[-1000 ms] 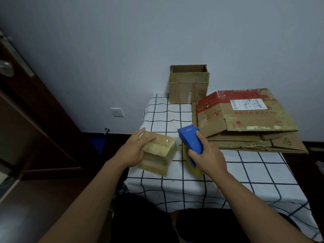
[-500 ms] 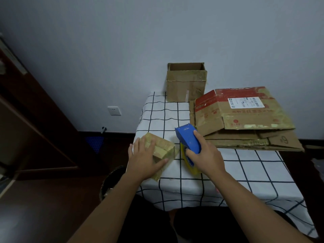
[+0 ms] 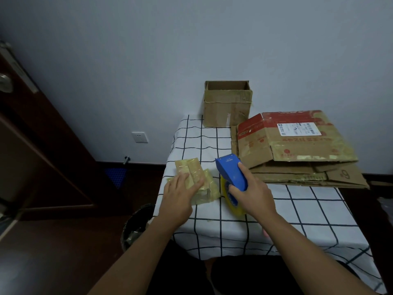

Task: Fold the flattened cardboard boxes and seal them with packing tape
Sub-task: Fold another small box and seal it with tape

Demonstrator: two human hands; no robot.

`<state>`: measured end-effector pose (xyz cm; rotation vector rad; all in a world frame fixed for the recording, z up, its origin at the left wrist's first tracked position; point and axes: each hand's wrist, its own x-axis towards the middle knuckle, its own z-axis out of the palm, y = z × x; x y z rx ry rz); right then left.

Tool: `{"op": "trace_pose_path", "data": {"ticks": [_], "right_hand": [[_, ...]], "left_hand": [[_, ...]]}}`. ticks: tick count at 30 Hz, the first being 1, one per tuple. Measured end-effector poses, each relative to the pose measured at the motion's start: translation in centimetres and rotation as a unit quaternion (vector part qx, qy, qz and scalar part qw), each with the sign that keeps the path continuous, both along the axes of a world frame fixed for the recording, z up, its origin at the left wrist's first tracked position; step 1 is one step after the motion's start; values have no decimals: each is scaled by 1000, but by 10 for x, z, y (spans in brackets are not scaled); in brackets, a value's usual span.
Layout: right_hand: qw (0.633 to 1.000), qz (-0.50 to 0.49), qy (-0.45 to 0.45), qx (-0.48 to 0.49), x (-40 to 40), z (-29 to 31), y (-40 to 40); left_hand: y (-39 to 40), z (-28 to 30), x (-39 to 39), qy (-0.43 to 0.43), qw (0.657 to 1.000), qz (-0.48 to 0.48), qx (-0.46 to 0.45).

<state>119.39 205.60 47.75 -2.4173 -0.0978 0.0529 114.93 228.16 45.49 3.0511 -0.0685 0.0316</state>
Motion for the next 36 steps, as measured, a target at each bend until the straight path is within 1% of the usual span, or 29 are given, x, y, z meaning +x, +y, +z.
{"op": "trace_pose_path", "data": {"ticks": [2,4,5,6,7,8,9,10,11,12,13,14,16,19,22,24,27,29,32,36], "right_hand": [[1000,3,1,22,-4,5,-3],[999,9,-17,44,-11,12,-11],[998,17,-31,60,-15,16,-16],[995,26,-38,84,-18,21,-20],[992,37,-36,117,-20,26,-25],[986,52,-26,154,-21,32,-29],[979,72,-13,188,-22,39,-32],[972,98,-2,215,-22,46,-36],[965,125,6,232,-22,53,-38],[958,151,14,242,-23,61,-40],[953,174,23,247,-23,67,-41],[948,195,31,248,-24,72,-42],[941,228,43,248,-27,80,-41],[935,246,49,251,-30,84,-38],[931,256,50,256,-32,85,-35],[930,265,49,251,-33,86,-34],[926,276,54,251,-34,87,-32],[923,287,59,248,-33,87,-32],[922,307,65,227,-28,85,-33],[923,326,84,187,-22,83,-36]], "left_hand": [[-3,7,-4,-3,1000,-3,20],[-2,18,-3,7,1000,-16,0],[-1,23,0,16,999,-8,-34],[-1,30,3,26,996,13,-87],[-3,39,6,31,985,49,-163],[-6,50,9,25,962,91,-256],[-9,59,10,16,927,130,-353],[-13,70,11,15,883,162,-439],[-17,80,12,26,842,183,-506],[-19,90,13,53,808,195,-554],[-20,98,12,90,783,197,-584],[-20,105,9,128,765,195,-600],[-20,111,4,178,743,189,-617],[-14,115,-5,200,710,192,-647],[-5,113,-13,246,687,214,-649],[0,111,-18,274,659,215,-666],[3,109,-22,262,602,213,-724],[4,108,-22,239,577,220,-749],[7,107,-21,229,565,228,-759],[7,103,-20,240,577,233,-746]]}}
